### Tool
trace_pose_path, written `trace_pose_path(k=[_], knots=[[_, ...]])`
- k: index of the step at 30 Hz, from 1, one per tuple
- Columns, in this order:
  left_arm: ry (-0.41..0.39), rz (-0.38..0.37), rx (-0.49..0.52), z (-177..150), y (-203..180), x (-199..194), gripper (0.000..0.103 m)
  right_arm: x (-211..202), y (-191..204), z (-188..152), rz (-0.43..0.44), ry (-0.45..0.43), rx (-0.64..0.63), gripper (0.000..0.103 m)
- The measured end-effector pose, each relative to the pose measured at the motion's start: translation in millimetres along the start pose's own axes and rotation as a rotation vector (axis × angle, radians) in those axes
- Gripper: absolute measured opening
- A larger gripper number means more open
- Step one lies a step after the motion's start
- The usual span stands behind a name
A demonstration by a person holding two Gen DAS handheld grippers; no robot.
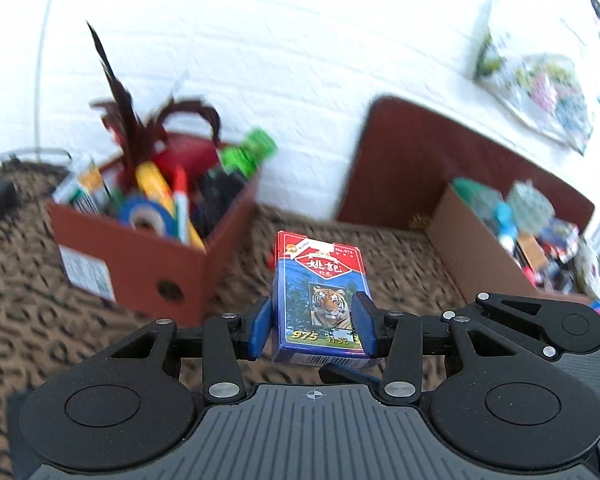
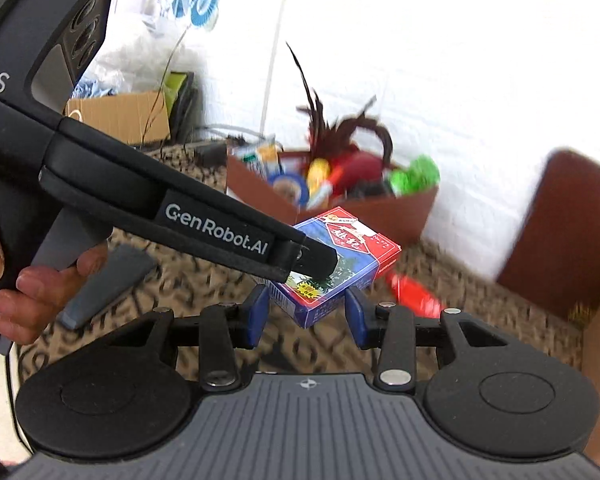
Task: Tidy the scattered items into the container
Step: 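Carry the card box with the right gripper into the brown box and open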
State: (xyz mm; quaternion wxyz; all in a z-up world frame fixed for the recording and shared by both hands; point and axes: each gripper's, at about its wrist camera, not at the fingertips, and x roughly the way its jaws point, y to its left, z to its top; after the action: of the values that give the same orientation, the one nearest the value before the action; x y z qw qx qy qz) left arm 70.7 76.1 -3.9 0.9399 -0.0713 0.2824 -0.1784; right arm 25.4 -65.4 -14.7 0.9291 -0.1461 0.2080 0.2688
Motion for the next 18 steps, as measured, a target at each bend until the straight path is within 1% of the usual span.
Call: trace_pose_path(k=[5,10,13,14,15,16,17,18], knots=[[-0.047,0.035,-0.016,29.1,23.9,9.3,0.047,27.5,-6.6,29.5,0.019,-0.040,0.002,0.047],[-0.079,0.046,-0.037,54.4,57.7,22.3,0.047,63.6,-9.8,54.4,0.030,-0.057,-0.003,0.047],[-0.080,0.052,-0.065,67.6,82.2,32.6,0.048,87.1,-7.8,69.2,0.034,-0.074,-0.013,0.046],[-0.076,0.056,-0.069,71.1,89.5,36.9,0.049,94.5,-7.1,73.3,0.038,-0.083,-0.015,0.044],[-0.071,0.046,-0.070,73.7,97.0,41.6,0.042,101.3,-5.8,76.8,0.053,-0.095,-0.021,0.029],[-0.070,0.012,-0.078,75.6,104.5,46.3,0.028,108.8,-4.1,80.6,0.076,-0.100,-0.028,0.029],[-0.066,0.009,-0.094,78.5,109.7,50.4,0.023,118.1,-1.3,84.3,0.081,-0.091,-0.042,0.029],[-0.054,0.043,-0.099,80.5,113.3,55.7,0.023,128.0,3.1,86.5,0.070,-0.083,-0.071,0.029]])
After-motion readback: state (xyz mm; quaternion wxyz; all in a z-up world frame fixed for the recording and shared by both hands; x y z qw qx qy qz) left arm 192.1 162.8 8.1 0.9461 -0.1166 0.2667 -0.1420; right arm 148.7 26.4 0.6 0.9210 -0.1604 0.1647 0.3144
